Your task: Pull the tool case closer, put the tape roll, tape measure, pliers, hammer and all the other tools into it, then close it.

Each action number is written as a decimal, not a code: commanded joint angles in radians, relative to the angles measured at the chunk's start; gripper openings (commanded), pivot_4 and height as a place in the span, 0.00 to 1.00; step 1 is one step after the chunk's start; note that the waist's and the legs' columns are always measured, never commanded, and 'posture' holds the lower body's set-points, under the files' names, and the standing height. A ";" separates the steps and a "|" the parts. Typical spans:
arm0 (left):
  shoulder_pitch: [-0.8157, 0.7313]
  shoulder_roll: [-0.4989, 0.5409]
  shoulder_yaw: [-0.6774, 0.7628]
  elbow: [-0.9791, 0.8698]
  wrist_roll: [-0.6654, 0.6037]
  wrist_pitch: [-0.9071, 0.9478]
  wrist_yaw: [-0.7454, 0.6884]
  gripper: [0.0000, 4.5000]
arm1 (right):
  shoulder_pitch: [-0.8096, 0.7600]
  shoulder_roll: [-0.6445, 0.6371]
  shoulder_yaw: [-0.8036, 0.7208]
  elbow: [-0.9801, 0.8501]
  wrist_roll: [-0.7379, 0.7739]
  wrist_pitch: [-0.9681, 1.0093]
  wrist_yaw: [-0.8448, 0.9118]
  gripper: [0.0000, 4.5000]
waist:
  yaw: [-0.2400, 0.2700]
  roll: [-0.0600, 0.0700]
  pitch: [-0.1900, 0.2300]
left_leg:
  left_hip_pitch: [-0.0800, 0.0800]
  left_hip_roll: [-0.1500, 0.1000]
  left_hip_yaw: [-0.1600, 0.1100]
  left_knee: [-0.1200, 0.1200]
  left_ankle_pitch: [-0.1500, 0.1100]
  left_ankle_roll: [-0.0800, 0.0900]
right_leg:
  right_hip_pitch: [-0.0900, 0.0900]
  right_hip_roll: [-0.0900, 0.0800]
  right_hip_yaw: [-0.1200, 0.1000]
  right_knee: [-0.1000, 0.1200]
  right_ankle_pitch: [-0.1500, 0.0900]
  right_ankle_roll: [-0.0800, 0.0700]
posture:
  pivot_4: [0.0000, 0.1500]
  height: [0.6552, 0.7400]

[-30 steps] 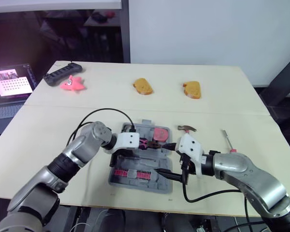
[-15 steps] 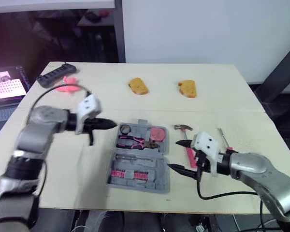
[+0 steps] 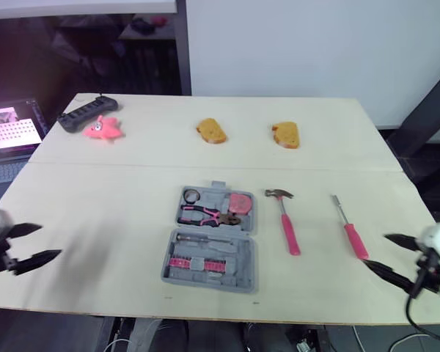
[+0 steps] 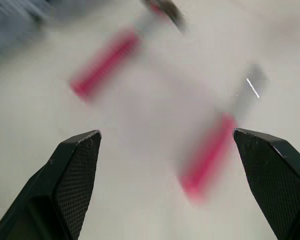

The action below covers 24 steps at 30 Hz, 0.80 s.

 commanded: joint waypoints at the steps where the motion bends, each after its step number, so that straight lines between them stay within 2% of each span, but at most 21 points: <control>1: 0.025 0.004 0.048 0.008 -0.021 -0.046 0.012 0.99 | 0.005 0.006 -0.013 0.029 -0.013 -0.076 0.028 1.00 | -0.004 0.000 0.000 | 0.000 0.000 0.000 0.000 0.000 0.000 | 0.000 0.000 0.000 0.000 0.000 0.000 | 1.00 1.00; 12: 0.026 -0.011 0.018 -0.009 -0.046 -0.050 0.043 0.99 | -0.030 0.006 0.020 0.030 -0.013 -0.083 0.016 1.00 | -0.005 0.001 0.000 | 0.001 0.000 0.002 0.000 0.000 0.000 | 0.000 0.000 0.002 0.001 0.000 0.000 | 1.00 1.00; 17: -0.004 -0.048 -0.011 -0.059 -0.058 -0.052 0.071 0.99 | -0.029 0.023 0.038 -0.052 -0.002 -0.046 -0.021 1.00 | -0.003 0.001 0.000 | 0.001 0.000 0.002 0.000 0.000 0.000 | 0.000 0.000 0.002 0.001 0.000 0.000 | 1.00 1.00; 20: -0.010 -0.079 -0.043 -0.128 -0.073 -0.028 0.088 0.99 | -0.039 0.034 0.067 -0.152 0.016 0.031 -0.072 1.00 | -0.004 0.001 0.000 | 0.001 0.000 0.002 0.000 0.000 0.000 | 0.000 0.000 0.002 0.001 0.001 0.002 | 1.00 1.00; 24: 0.002 -0.155 -0.120 -0.337 -0.119 0.055 0.136 0.99 | -0.125 0.062 0.172 -0.328 0.072 0.269 -0.227 1.00 | -0.005 0.001 -0.001 | 0.001 0.000 0.002 0.000 0.000 -0.001 | 0.000 0.000 0.003 0.001 0.002 0.003 | 1.00 1.00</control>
